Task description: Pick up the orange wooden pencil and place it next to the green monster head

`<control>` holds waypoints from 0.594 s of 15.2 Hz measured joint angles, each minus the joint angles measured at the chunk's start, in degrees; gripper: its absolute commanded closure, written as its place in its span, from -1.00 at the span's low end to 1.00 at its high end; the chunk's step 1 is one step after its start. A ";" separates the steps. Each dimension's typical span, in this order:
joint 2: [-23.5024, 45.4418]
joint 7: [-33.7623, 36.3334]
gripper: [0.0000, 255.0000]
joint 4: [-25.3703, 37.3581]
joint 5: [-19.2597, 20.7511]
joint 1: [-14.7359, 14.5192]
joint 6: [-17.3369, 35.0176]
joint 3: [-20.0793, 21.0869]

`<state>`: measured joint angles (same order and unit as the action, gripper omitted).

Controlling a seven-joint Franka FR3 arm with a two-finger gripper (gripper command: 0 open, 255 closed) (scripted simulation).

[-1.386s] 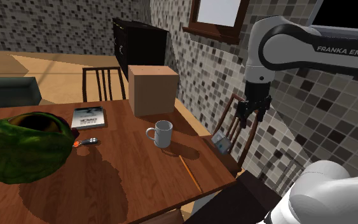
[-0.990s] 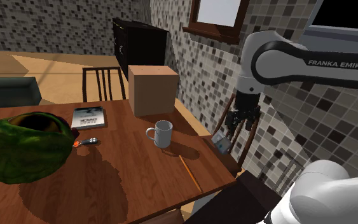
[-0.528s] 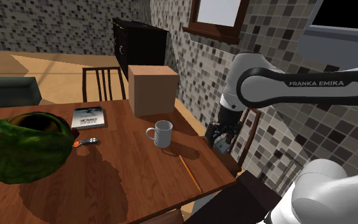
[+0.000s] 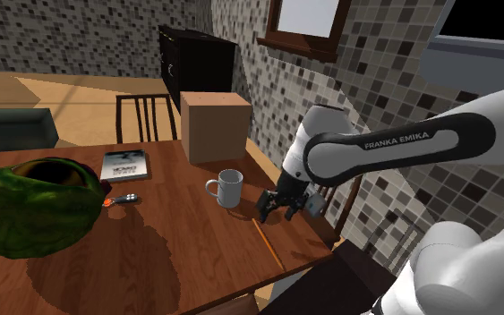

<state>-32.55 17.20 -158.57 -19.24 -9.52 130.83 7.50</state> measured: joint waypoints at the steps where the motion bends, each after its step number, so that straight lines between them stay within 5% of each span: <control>1: 0.89 0.07 -1.00 -0.26 -0.87 -0.50 1.83 0.30; 9: 7.39 -1.07 -1.00 -1.53 -3.68 -2.07 10.41 1.21</control>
<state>-25.16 16.13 -160.10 -22.92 -11.59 141.24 8.71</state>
